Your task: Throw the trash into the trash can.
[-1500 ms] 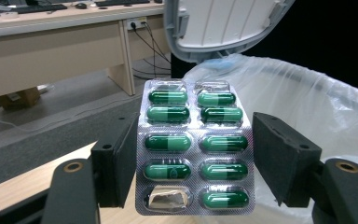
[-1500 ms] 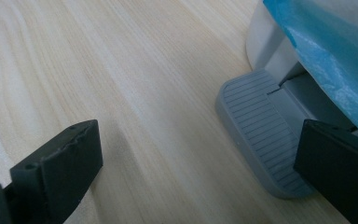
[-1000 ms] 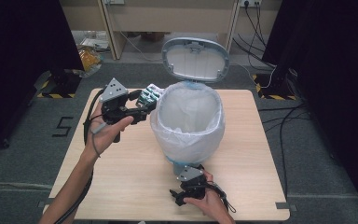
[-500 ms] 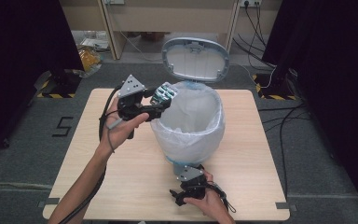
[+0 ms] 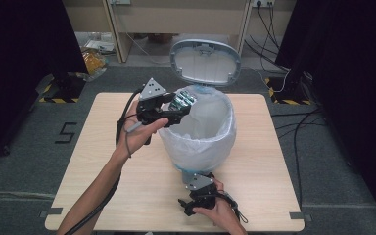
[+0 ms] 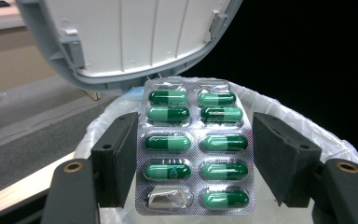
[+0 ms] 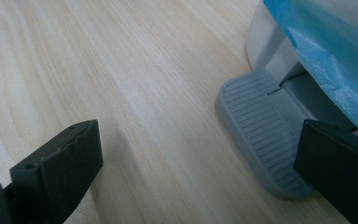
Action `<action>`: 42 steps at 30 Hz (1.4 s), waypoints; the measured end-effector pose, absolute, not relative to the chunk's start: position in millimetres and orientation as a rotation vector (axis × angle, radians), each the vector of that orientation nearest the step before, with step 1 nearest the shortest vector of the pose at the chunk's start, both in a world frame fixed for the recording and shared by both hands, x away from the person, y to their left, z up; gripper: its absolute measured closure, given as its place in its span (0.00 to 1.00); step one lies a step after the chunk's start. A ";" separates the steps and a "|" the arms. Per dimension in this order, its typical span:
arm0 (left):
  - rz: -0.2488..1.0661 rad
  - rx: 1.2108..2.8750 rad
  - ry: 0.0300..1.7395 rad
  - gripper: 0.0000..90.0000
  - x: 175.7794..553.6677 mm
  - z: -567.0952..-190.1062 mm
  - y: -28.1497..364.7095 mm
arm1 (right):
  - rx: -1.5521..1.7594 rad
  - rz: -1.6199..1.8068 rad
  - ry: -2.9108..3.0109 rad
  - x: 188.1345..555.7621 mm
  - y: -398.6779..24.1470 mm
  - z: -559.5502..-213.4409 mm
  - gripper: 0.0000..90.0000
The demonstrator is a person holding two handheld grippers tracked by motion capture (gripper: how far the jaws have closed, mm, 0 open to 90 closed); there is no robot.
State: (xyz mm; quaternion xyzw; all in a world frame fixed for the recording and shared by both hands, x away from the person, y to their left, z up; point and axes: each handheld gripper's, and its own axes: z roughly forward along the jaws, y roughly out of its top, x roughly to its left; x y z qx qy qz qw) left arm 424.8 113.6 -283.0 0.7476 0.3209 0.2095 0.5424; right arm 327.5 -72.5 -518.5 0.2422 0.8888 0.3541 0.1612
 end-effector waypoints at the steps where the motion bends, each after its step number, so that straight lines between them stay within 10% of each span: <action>1: 0.493 1.780 0.762 0.38 425.5 -284.3 112.1 | 0.693 1.011 2.538 327.5 -72.5 -518.5 0.01; 42: 0.470 1.790 0.796 0.21 423.6 -293.3 137.2 | 0.681 1.012 2.536 327.7 -73.4 -518.6 0.01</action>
